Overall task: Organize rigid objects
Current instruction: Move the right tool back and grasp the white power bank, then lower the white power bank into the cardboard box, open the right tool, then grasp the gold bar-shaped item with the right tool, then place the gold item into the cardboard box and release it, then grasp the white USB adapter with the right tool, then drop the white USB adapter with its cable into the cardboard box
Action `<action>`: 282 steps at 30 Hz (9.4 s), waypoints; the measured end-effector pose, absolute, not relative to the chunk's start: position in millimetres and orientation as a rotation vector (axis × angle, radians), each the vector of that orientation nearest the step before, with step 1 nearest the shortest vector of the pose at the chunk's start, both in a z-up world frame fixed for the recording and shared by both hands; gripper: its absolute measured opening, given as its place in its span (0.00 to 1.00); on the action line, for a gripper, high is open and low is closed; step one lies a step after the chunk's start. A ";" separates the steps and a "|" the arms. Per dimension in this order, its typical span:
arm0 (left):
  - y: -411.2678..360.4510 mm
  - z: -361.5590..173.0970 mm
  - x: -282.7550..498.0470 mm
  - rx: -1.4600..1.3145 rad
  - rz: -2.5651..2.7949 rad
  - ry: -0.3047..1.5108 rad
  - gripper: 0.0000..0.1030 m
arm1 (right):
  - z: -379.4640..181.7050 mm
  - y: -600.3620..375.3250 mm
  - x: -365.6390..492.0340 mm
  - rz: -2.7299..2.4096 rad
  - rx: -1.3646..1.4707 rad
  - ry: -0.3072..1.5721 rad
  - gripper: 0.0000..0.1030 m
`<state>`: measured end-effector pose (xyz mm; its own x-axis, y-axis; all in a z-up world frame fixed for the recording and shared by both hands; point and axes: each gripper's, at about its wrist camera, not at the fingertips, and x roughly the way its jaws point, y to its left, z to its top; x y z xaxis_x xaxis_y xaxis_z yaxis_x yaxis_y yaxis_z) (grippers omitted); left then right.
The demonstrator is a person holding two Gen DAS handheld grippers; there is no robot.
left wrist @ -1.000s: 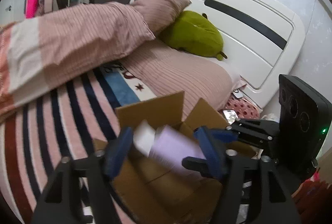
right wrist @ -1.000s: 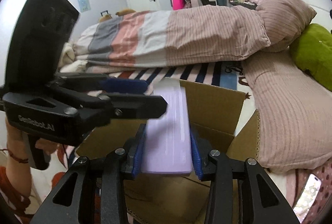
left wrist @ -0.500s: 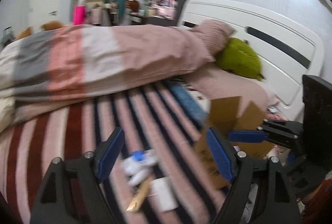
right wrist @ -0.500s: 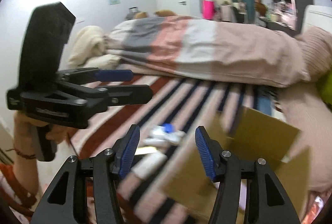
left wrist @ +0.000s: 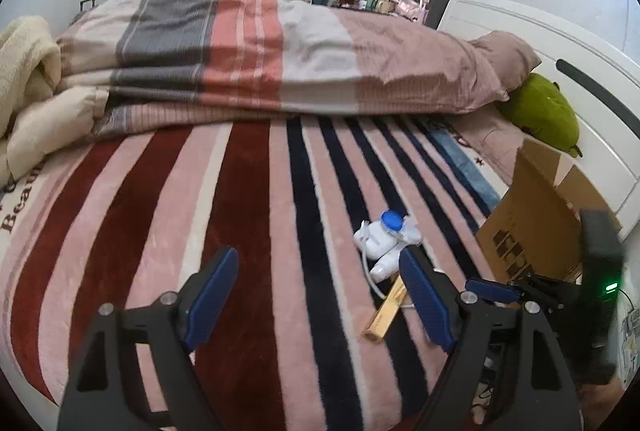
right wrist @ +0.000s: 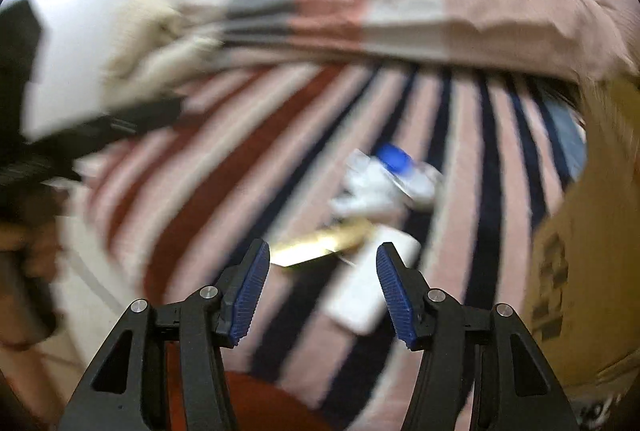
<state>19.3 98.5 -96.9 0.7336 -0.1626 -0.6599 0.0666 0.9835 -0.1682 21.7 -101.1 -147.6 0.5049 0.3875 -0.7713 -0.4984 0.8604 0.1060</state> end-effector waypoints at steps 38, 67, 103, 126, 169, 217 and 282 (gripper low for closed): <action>65.6 -61.0 4.2 -0.178 -0.321 0.711 0.78 | -92.1 -101.4 4.9 0.685 -0.242 0.701 0.30; -190.7 -32.2 107.7 -0.013 -0.734 0.858 0.38 | -48.0 -305.5 56.3 0.551 -0.073 0.771 0.30; 119.1 -109.9 -7.3 -0.191 -0.133 0.783 0.80 | -169.8 -67.8 48.5 0.734 -0.174 1.103 0.62; 126.3 -115.3 -19.3 -0.220 -0.140 0.783 0.80 | -193.6 -71.5 41.7 0.671 -0.344 1.085 0.16; -186.3 -33.3 108.1 0.039 -0.691 0.840 0.47 | -44.1 -292.0 58.5 0.636 -0.111 0.799 0.13; 114.8 -110.2 0.7 -0.218 -0.149 0.764 0.81 | -204.2 -97.6 73.4 0.539 -0.328 1.026 0.52; -95.2 -23.0 61.7 -0.082 -0.456 0.717 0.76 | -31.8 -305.7 32.2 0.508 -0.148 0.756 0.48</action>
